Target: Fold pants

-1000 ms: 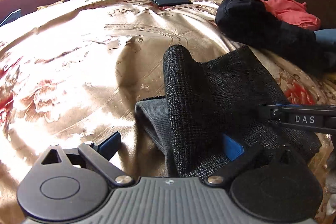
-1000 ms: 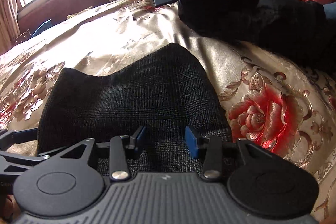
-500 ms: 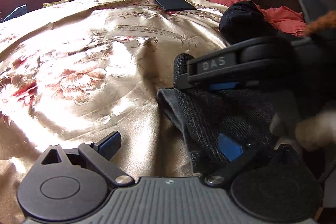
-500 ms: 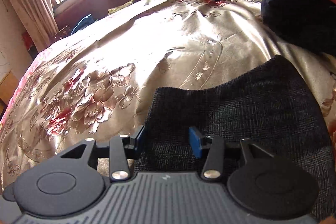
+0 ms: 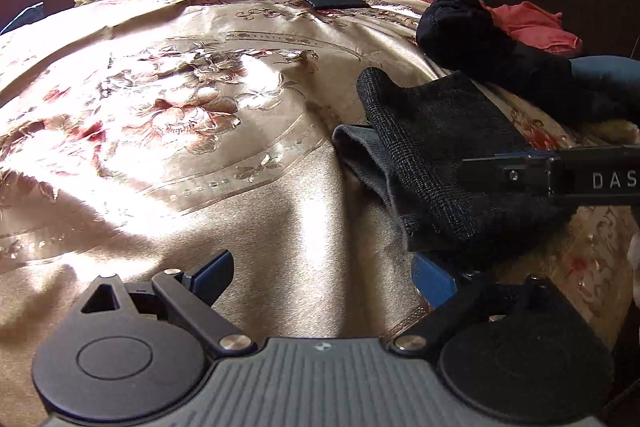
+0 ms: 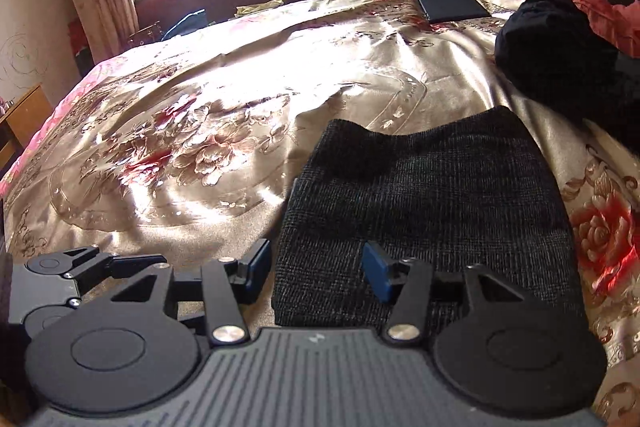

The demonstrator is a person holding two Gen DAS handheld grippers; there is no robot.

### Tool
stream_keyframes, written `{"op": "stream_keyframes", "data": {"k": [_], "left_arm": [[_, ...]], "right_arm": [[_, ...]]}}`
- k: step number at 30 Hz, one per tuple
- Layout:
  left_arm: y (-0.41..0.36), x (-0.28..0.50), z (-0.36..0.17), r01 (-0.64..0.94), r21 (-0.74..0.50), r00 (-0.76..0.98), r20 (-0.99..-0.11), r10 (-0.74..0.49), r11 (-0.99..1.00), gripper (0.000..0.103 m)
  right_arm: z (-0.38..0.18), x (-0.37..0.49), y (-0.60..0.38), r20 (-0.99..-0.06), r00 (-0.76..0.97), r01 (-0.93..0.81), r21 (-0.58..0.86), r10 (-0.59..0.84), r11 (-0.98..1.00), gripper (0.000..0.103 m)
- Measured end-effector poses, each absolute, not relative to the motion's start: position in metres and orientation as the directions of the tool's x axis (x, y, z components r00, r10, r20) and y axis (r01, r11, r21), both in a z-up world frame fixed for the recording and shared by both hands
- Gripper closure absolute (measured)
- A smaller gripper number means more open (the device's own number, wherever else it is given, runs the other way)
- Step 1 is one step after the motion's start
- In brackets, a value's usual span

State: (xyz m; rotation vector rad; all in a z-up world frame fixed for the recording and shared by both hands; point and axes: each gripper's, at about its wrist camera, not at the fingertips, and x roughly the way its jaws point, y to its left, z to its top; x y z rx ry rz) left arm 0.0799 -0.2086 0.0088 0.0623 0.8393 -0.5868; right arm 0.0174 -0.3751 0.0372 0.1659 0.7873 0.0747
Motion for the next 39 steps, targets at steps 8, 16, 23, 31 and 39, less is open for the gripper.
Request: {"op": "stream_keyframes", "data": {"k": [8, 16, 23, 31, 39], "left_arm": [[-0.211, 0.109, 0.028, 0.516, -0.161, 0.558, -0.681, -0.473, 0.841, 0.0], [-0.304, 0.15, 0.024, 0.578, -0.037, 0.578, -0.687, -0.441, 0.815, 0.0], [-0.328, 0.167, 0.008, 0.537, 0.023, 0.576, -0.74, -0.347, 0.843, 0.0], [-0.312, 0.134, 0.031, 0.536, 0.017, 0.587, -0.725, -0.359, 0.844, 0.0], [-0.289, 0.093, 0.047, 0.526, -0.068, 0.578, -0.703, -0.415, 0.848, 0.0]], "right_arm": [[0.016, 0.006, -0.333, -0.703, 0.711, -0.117, -0.106, 0.009, 0.987, 0.05], [0.002, 0.005, -0.332, -0.704, 0.709, -0.055, -0.099, -0.031, 0.994, 0.065], [-0.005, 0.002, -0.34, -0.695, 0.719, -0.024, -0.03, -0.004, 0.999, 0.065], [0.015, -0.034, -0.355, -0.663, 0.748, 0.064, 0.111, 0.026, 0.992, 0.064], [0.035, -0.075, -0.365, -0.663, 0.745, 0.182, 0.098, -0.072, 0.978, 0.064]]}}
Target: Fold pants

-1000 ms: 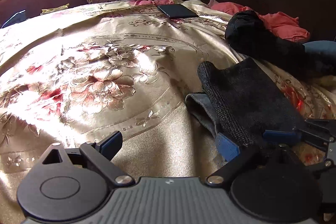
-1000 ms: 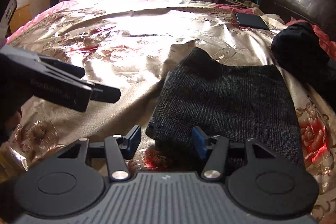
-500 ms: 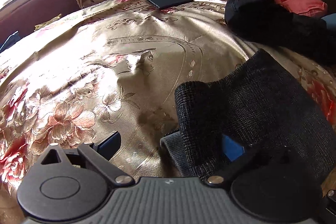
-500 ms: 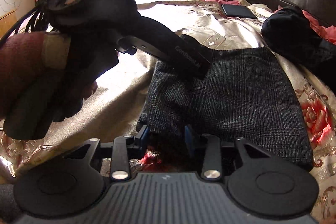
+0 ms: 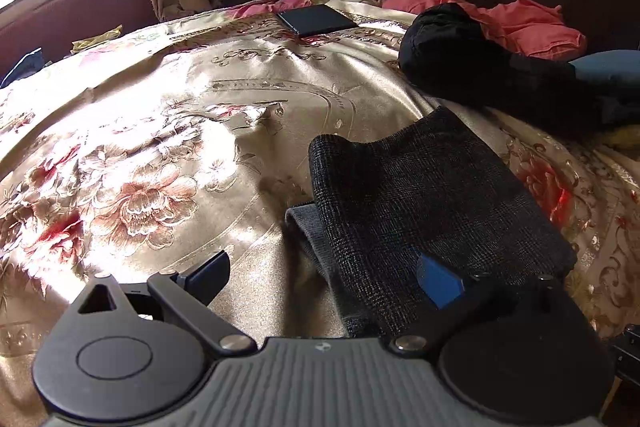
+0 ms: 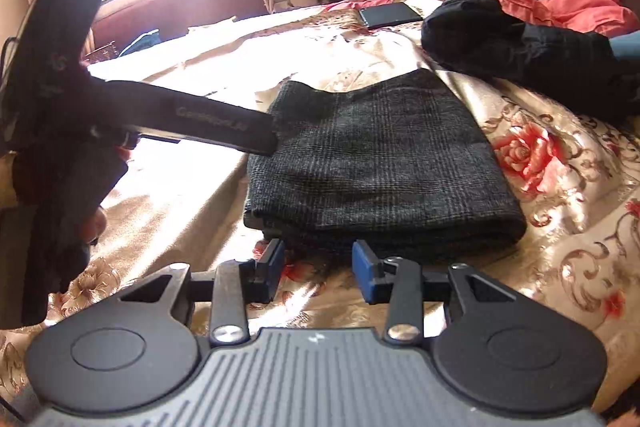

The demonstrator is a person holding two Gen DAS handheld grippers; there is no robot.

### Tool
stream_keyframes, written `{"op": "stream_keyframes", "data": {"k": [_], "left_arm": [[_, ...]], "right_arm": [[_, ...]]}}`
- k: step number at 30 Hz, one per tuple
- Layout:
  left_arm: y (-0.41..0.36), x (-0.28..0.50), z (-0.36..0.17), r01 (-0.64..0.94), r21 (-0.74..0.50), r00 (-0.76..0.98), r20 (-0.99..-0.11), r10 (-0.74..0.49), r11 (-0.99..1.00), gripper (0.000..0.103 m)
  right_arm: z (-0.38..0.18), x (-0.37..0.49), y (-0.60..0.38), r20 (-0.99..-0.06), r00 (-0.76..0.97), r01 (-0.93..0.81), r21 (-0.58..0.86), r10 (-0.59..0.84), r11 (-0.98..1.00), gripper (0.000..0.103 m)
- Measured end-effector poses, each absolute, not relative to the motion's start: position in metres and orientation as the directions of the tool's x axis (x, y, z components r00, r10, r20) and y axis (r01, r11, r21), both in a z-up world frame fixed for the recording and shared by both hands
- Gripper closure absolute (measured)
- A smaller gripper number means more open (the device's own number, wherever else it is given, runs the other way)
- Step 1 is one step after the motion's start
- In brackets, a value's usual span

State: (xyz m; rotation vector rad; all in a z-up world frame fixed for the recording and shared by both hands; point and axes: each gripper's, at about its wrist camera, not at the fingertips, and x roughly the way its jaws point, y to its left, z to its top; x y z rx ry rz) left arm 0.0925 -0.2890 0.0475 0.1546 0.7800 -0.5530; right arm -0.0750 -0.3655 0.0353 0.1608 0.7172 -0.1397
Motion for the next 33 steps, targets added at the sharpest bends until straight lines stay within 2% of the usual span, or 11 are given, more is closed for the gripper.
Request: {"op": "stream_keyframes", "data": {"k": [8, 14, 20, 24, 33], "left_arm": [[-0.277, 0.041, 0.052, 0.508, -0.125, 0.577, -0.685, -0.445, 0.852, 0.0], [-0.276, 0.004, 0.041, 0.49, -0.166, 0.547, -0.707, -0.449, 0.856, 0.0], [-0.284, -0.03, 0.05, 0.51, -0.041, 0.626, -0.667, -0.403, 0.859, 0.0], [-0.283, -0.034, 0.045, 0.539, -0.123, 0.557, -0.69, -0.462, 0.833, 0.0], [-0.282, -0.039, 0.041, 0.505, -0.186, 0.508, -0.725, -0.465, 0.843, 0.0]], "right_arm": [[0.06, -0.108, -0.37, -0.656, 0.736, 0.273, 0.066, -0.164, 0.96, 0.062], [0.067, -0.136, -0.373, -0.667, 0.713, 0.338, 0.054, -0.218, 0.94, 0.059], [0.066, -0.158, -0.375, -0.675, 0.696, 0.397, 0.076, -0.246, 0.914, 0.059], [0.065, -0.168, -0.378, -0.678, 0.686, 0.44, 0.095, -0.266, 0.893, 0.059], [0.067, -0.173, -0.382, -0.703, 0.647, 0.479, 0.071, -0.297, 0.875, 0.059]]}}
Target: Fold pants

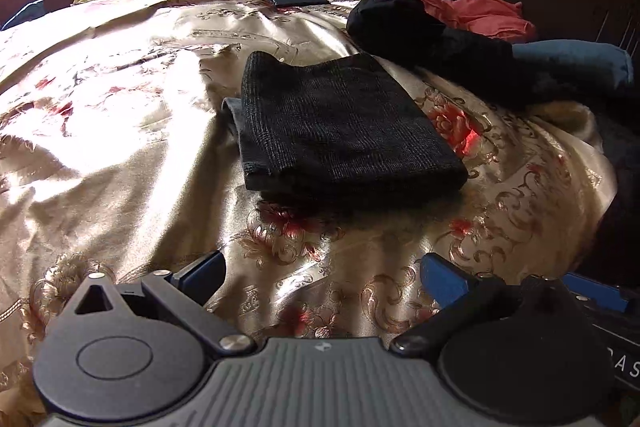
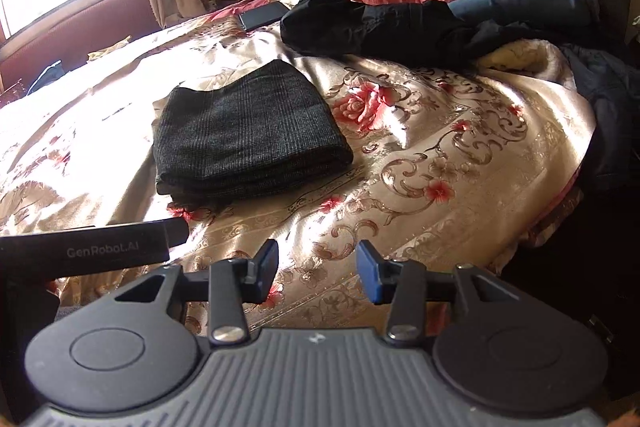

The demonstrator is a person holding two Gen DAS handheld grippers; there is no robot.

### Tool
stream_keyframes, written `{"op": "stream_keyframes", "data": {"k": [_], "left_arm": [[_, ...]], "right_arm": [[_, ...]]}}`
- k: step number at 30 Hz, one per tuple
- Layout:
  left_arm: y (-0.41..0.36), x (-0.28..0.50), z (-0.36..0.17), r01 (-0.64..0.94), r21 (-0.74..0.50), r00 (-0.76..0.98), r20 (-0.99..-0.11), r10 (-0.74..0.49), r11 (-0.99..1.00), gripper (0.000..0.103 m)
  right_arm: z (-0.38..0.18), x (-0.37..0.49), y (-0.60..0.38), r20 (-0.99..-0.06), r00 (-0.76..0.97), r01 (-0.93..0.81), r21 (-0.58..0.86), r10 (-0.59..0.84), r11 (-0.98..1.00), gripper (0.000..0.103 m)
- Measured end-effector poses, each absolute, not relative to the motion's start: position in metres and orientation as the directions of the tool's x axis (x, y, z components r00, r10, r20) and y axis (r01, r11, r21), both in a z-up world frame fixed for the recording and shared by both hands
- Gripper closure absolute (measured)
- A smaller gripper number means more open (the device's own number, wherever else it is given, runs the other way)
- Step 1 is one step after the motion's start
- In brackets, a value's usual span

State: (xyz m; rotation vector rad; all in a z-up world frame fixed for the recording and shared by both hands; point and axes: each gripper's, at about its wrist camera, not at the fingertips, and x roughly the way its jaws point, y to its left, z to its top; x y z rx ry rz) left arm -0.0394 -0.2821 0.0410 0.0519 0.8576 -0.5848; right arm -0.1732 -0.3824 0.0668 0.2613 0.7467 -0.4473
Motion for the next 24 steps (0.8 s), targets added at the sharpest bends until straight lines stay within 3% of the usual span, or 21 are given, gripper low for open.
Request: {"op": "stream_keyframes", "data": {"k": [4, 13, 24], "left_arm": [[-0.285, -0.043, 0.037, 0.491, -0.187, 0.472, -0.764, -0.44, 0.851, 0.0], [-0.284, -0.051, 0.038, 0.542, -0.172, 0.478, -0.742, -0.47, 0.823, 0.0], [-0.279, -0.041, 0.032, 0.494, -0.209, 0.458, -0.763, -0.457, 0.844, 0.0]], "right_arm": [[0.066, -0.17, -0.383, -0.721, 0.625, 0.485, 0.058, -0.299, 0.873, 0.059], [0.052, -0.168, -0.394, -0.758, 0.587, 0.543, 0.109, -0.284, 0.832, 0.058], [0.057, -0.168, -0.392, -0.76, 0.582, 0.547, 0.104, -0.289, 0.83, 0.058]]}}
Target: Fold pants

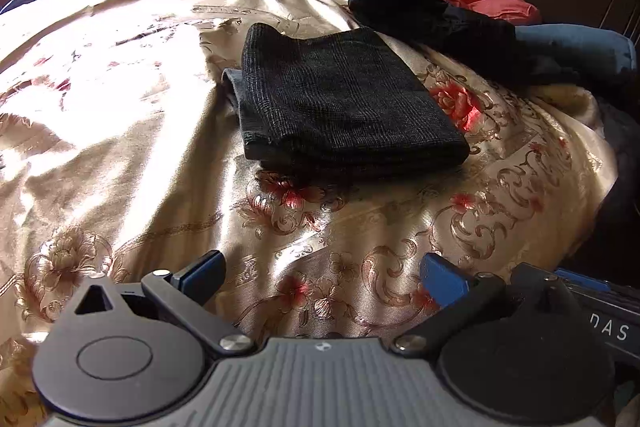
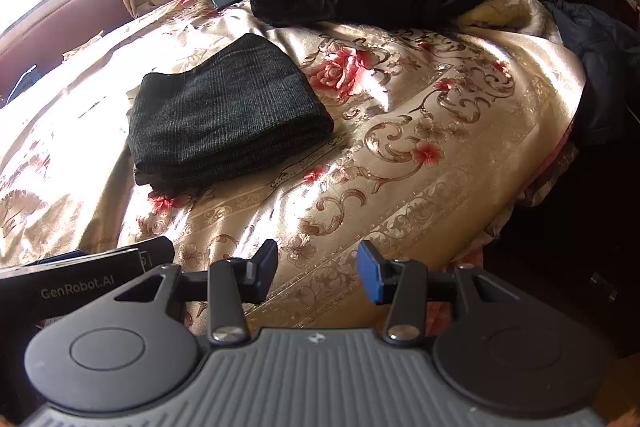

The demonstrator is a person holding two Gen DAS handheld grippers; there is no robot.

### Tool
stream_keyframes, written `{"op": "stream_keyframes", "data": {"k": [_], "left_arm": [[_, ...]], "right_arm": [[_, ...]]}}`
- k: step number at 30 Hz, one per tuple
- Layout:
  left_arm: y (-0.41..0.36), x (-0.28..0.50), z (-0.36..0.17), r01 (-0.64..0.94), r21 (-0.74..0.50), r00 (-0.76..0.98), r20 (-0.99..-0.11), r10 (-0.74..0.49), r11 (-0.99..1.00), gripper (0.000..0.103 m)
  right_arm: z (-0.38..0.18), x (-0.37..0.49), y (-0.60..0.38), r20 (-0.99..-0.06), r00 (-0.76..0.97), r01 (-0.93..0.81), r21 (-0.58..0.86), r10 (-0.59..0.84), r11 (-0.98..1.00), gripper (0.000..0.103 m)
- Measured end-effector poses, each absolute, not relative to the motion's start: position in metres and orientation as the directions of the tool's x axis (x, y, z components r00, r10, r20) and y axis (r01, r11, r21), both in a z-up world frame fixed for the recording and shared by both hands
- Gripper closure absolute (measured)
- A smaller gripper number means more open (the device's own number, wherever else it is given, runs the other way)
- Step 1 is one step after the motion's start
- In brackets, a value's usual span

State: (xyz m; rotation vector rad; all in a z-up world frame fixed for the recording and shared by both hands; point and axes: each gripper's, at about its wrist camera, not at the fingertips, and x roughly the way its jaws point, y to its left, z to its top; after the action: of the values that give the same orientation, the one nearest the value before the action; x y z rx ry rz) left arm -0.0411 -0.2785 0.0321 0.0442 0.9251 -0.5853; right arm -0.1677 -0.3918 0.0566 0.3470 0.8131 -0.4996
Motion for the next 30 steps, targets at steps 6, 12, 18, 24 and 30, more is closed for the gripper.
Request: {"op": "stream_keyframes", "data": {"k": [6, 12, 18, 24, 30], "left_arm": [[-0.278, -0.0415, 0.0311, 0.487, -0.191, 0.468, -0.767, -0.439, 0.852, 0.0], [-0.278, -0.0384, 0.0288, 0.472, -0.192, 0.462, -0.777, -0.427, 0.861, 0.0], [-0.2782, -0.0383, 0.0281, 0.471, -0.191, 0.461, -0.779, -0.425, 0.861, 0.0], [-0.2779, -0.0387, 0.0272, 0.469, -0.192, 0.46, -0.78, -0.424, 0.862, 0.0], [-0.2778, -0.0384, 0.027, 0.466, -0.195, 0.457, -0.782, -0.423, 0.863, 0.0]], "right_arm": [[0.0568, -0.1648, -0.3921, -0.762, 0.584, 0.544, 0.108, -0.282, 0.832, 0.058], [0.0547, -0.1646, -0.3937, -0.766, 0.585, 0.539, 0.12, -0.267, 0.834, 0.058], [0.0525, -0.1652, -0.3948, -0.767, 0.588, 0.54, 0.137, -0.256, 0.83, 0.058], [0.052, -0.1649, -0.3965, -0.772, 0.583, 0.543, 0.136, -0.255, 0.829, 0.055], [0.0549, -0.164, -0.3974, -0.768, 0.587, 0.54, 0.136, -0.255, 0.831, 0.054]]}}
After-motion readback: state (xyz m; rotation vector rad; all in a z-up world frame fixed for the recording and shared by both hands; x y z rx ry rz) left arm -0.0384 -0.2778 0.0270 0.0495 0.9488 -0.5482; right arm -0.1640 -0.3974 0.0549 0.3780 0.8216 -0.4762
